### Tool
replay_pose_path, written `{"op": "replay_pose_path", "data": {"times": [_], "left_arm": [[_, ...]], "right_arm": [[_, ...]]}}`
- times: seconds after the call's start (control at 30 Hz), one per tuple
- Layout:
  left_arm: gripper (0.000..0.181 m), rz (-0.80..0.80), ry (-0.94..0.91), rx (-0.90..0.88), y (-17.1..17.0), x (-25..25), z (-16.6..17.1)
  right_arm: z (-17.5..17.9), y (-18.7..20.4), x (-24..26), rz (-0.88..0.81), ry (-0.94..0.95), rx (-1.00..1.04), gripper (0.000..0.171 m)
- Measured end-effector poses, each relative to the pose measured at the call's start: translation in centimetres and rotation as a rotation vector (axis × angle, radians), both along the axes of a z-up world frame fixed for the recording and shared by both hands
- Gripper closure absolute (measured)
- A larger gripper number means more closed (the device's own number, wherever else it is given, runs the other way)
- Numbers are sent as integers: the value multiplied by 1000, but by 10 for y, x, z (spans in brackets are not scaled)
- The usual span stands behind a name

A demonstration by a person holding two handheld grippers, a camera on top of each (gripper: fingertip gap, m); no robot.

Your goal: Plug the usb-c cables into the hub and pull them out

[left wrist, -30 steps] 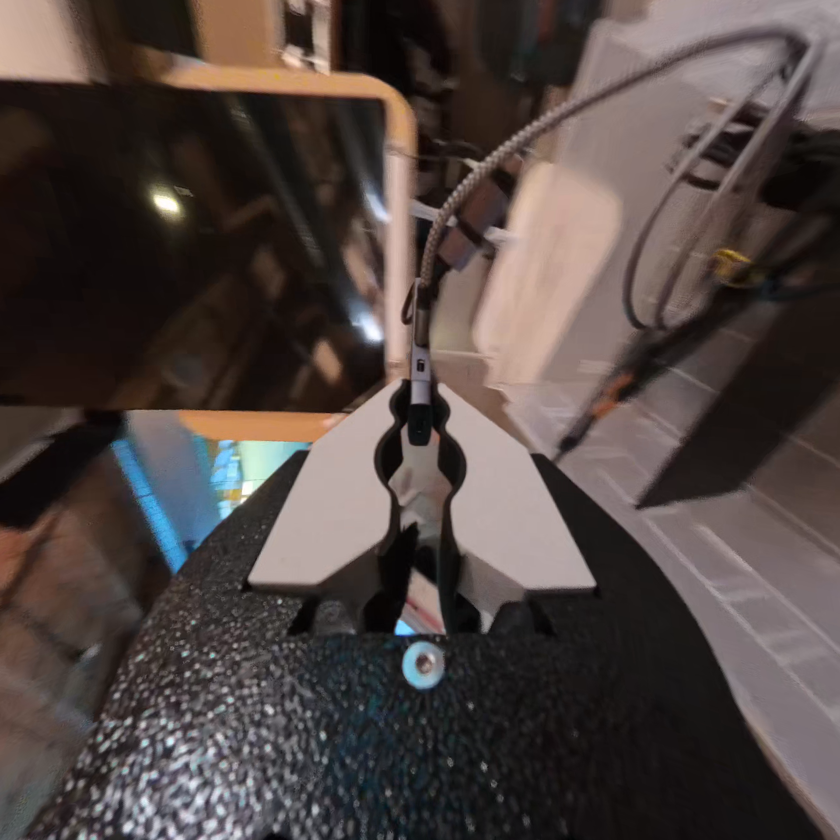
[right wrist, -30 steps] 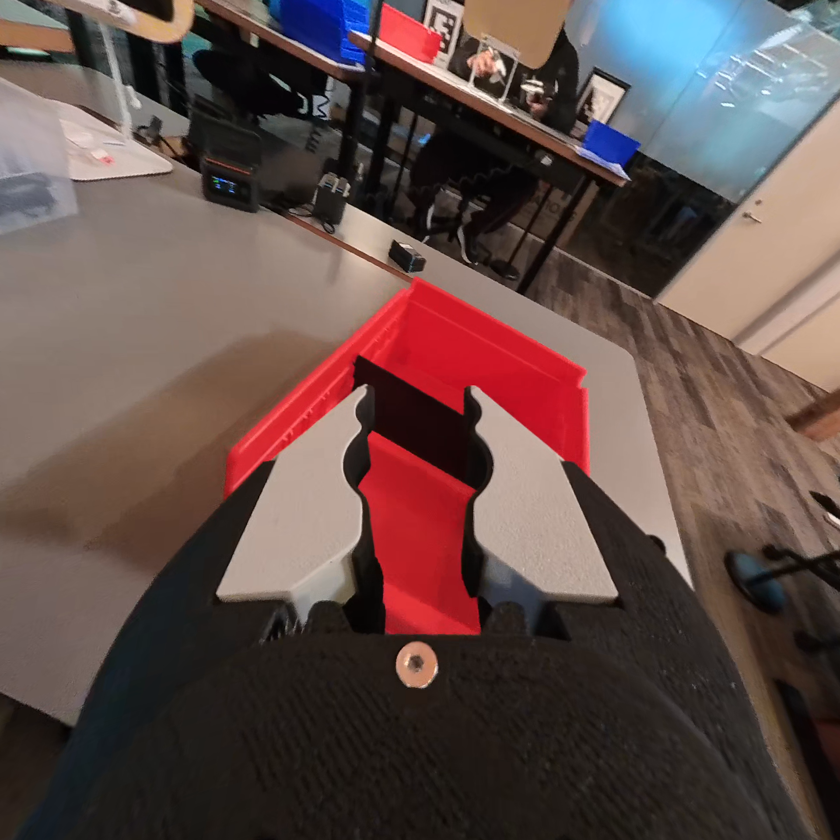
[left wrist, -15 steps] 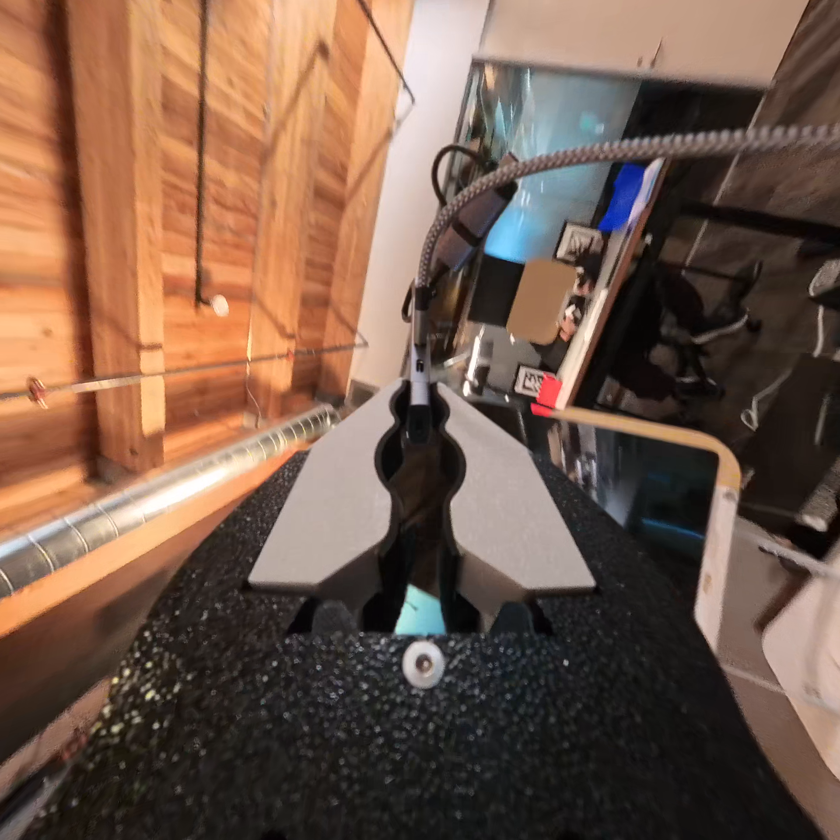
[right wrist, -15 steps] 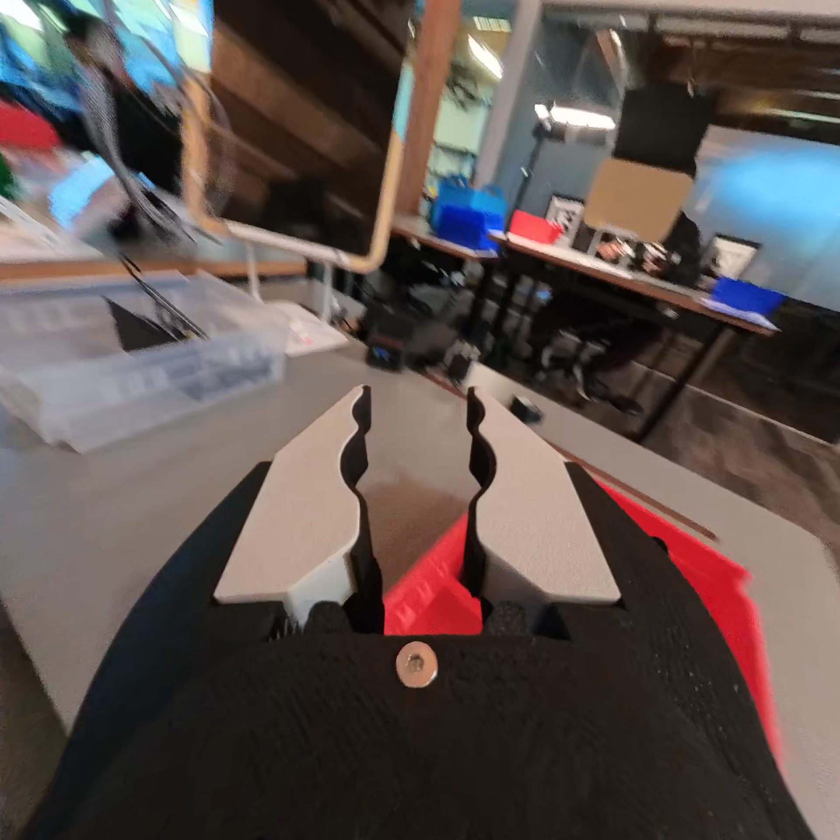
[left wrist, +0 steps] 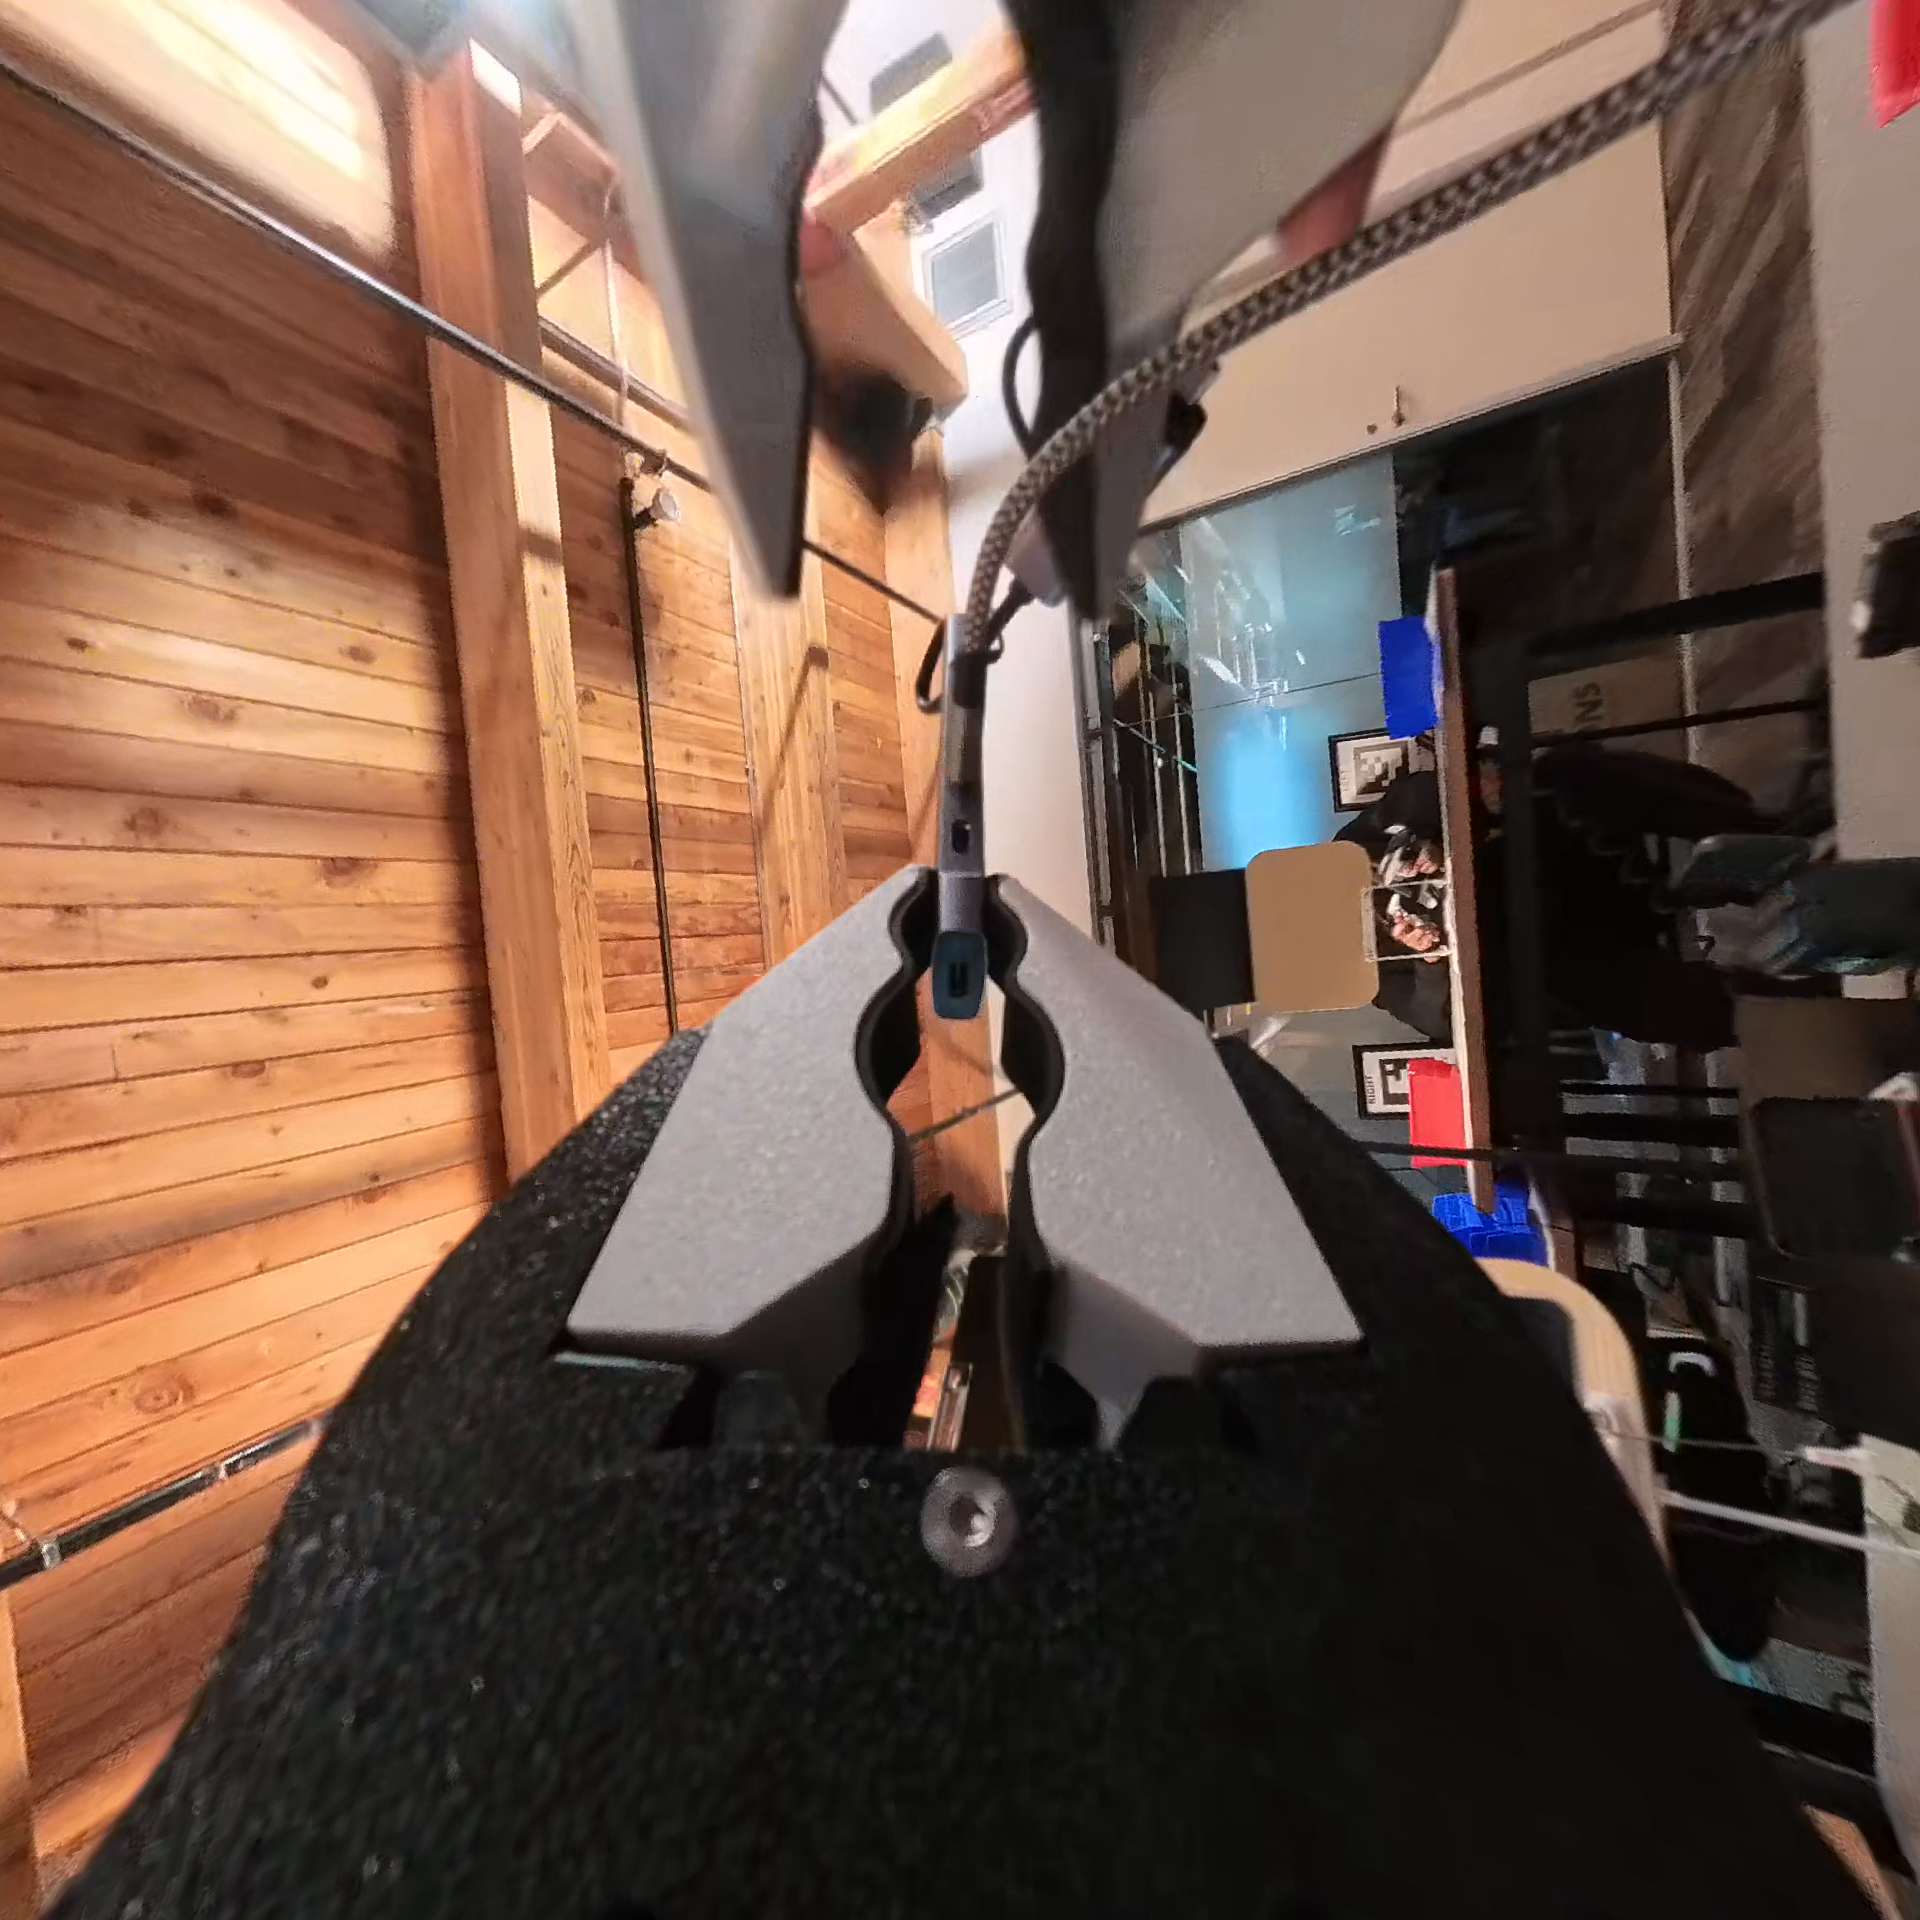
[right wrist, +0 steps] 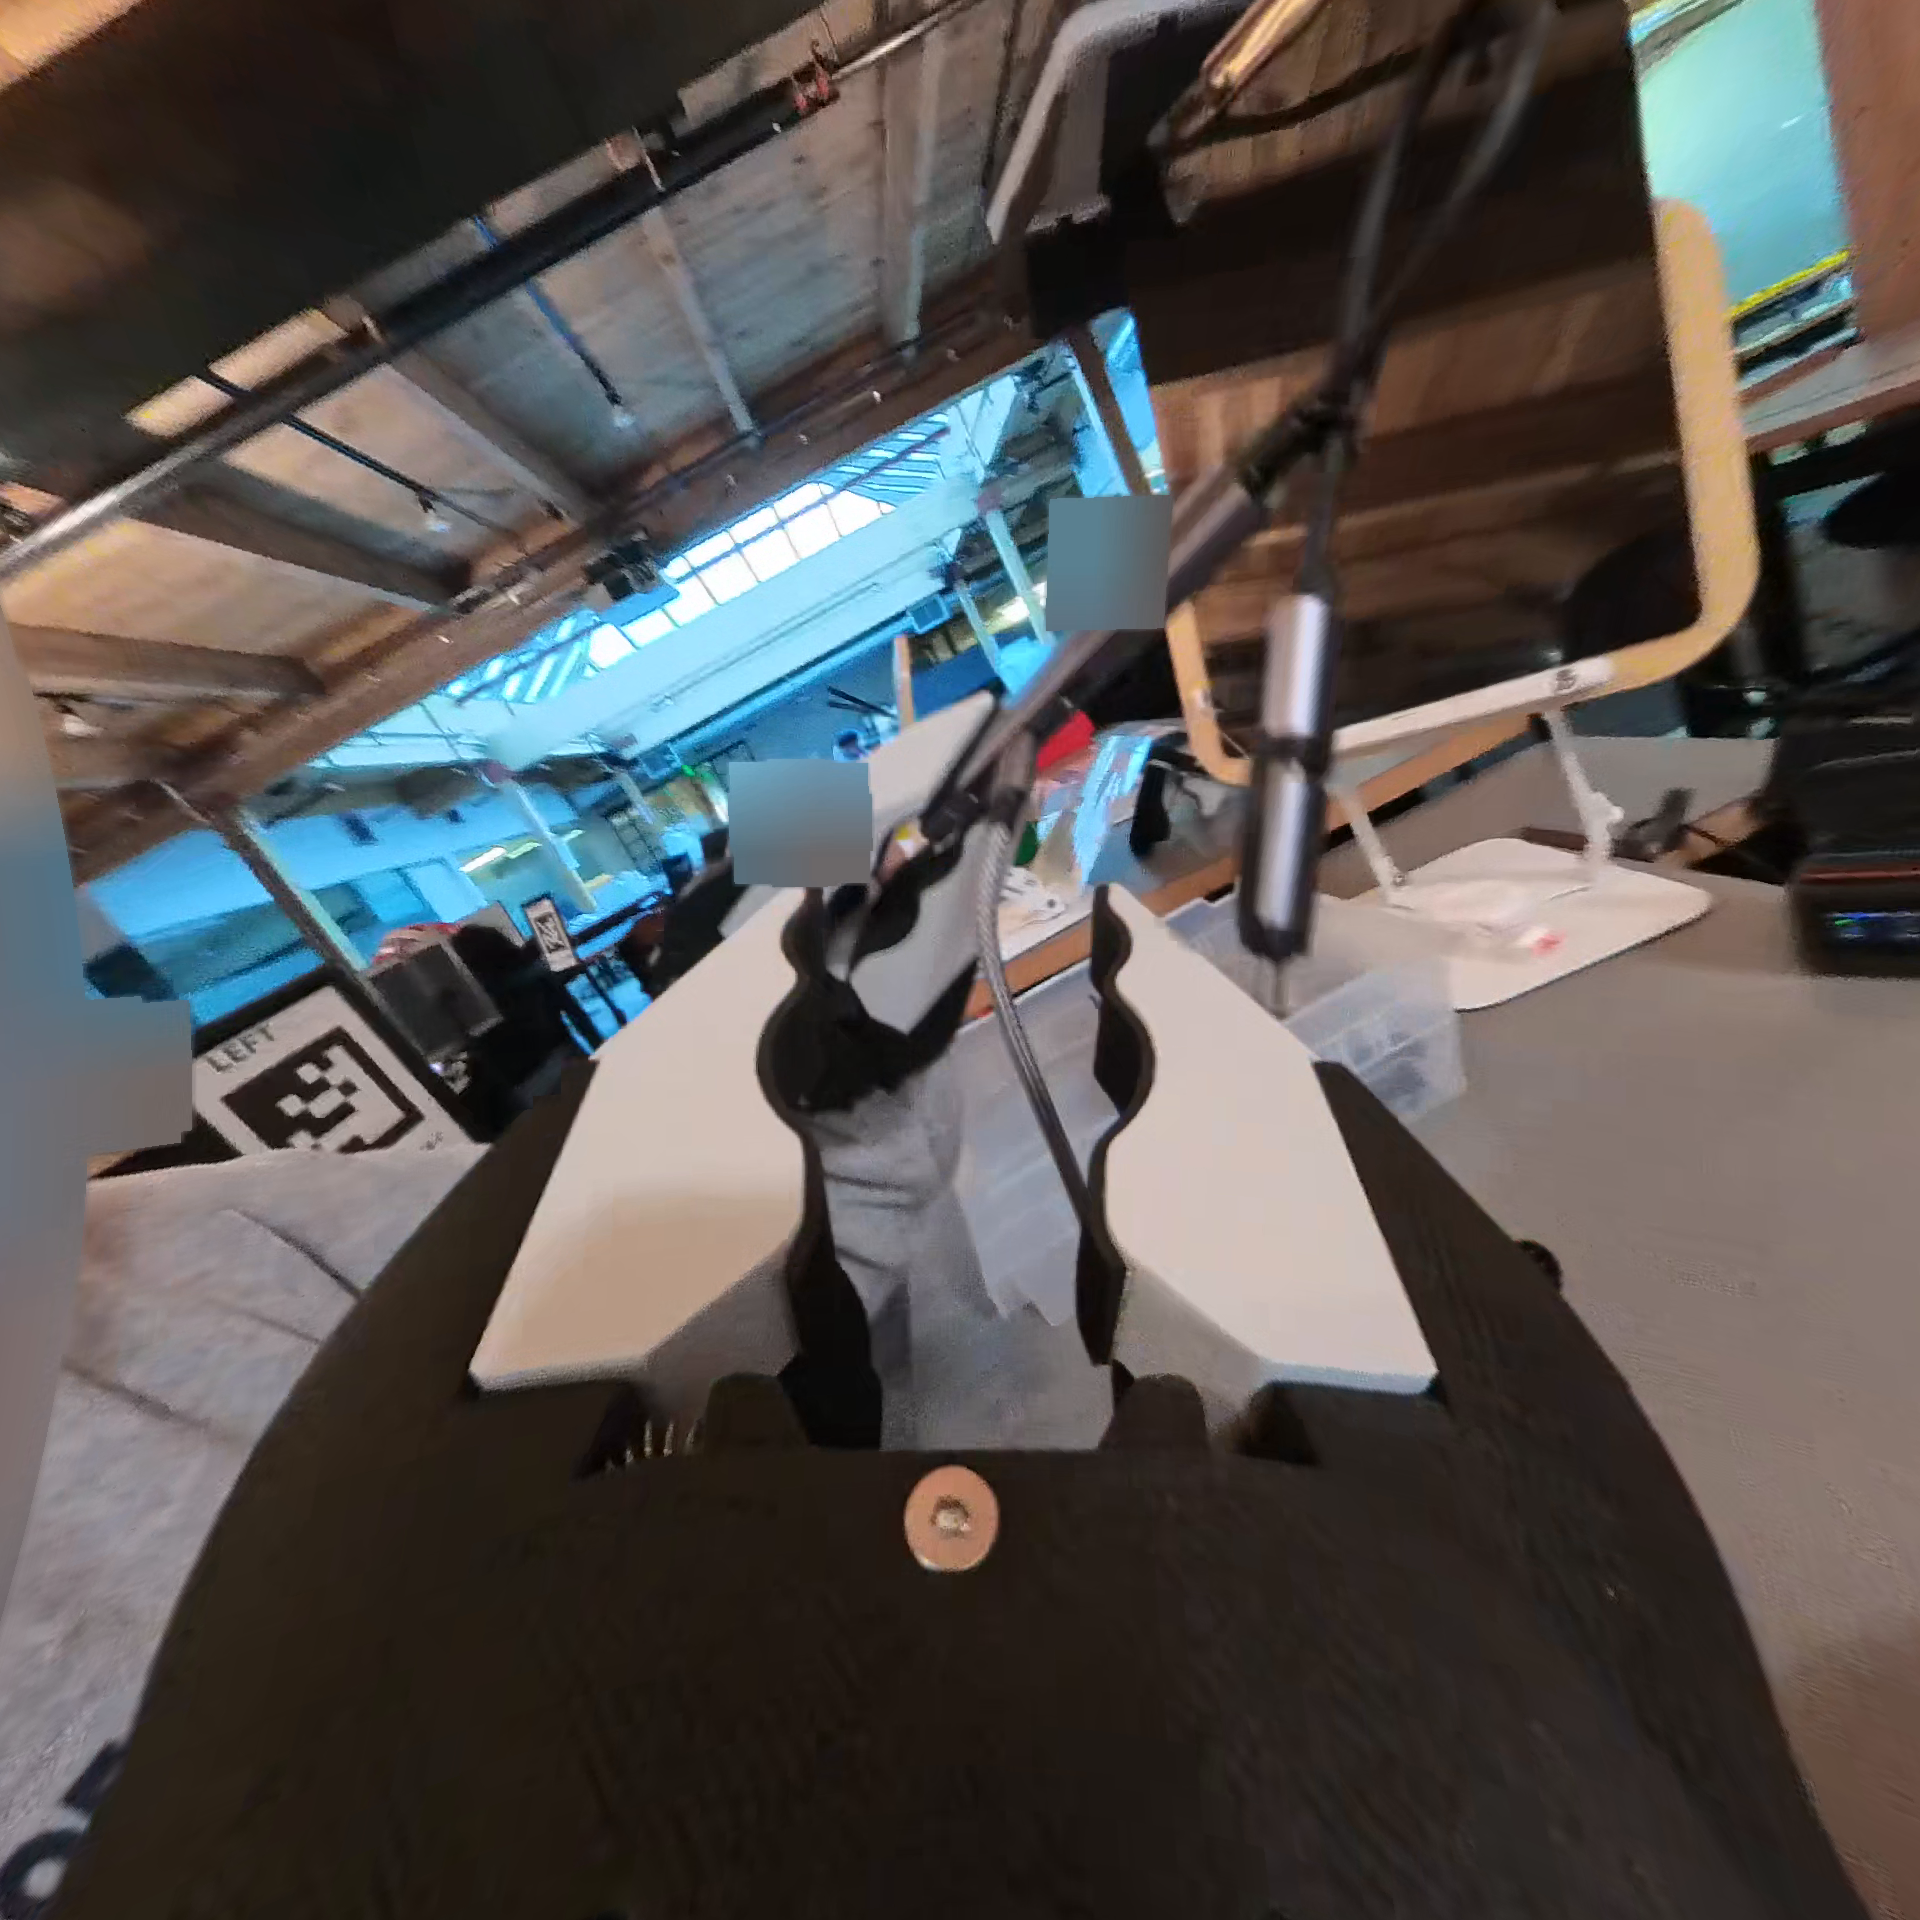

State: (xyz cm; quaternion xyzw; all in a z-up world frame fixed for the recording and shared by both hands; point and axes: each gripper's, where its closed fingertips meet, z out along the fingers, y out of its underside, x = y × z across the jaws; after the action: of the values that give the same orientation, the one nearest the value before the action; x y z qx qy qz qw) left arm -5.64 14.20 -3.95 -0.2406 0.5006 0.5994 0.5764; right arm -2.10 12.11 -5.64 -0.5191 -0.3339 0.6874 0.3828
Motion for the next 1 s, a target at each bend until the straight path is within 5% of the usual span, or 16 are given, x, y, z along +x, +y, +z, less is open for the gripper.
{"op": "replay_pose_path", "data": {"times": [0.23, 0.43, 0.57, 0.63, 0.77, 0.87, 1.0], "left_arm": [[175, 3, 1, -22, -5, 9, -23], [175, 18, 13, -3, -11, 8, -30], [175, 8, -5, -22, -13, 8, -35], [171, -71, -97, -170, -13, 10, -48], [117, -310, -533, -781, -25, 14, -88], [123, -464, -853, -1182, -41, 21, -96], [141, -601, -1028, -1559, -60, 32, -102]], "right_arm": [[-21, 13, -6, -88, -54, -12, 146], [-26, 8, -11, -25, -42, -69, 147], [-28, 4, -14, -5, -34, -54, 165], [-37, 5, -13, -30, -78, 17, 166], [-53, 2, -3, -64, -165, 276, 166], [-70, -8, 0, -54, -273, 526, 166], [-89, -32, -5, 35, -363, 773, 167]]}}
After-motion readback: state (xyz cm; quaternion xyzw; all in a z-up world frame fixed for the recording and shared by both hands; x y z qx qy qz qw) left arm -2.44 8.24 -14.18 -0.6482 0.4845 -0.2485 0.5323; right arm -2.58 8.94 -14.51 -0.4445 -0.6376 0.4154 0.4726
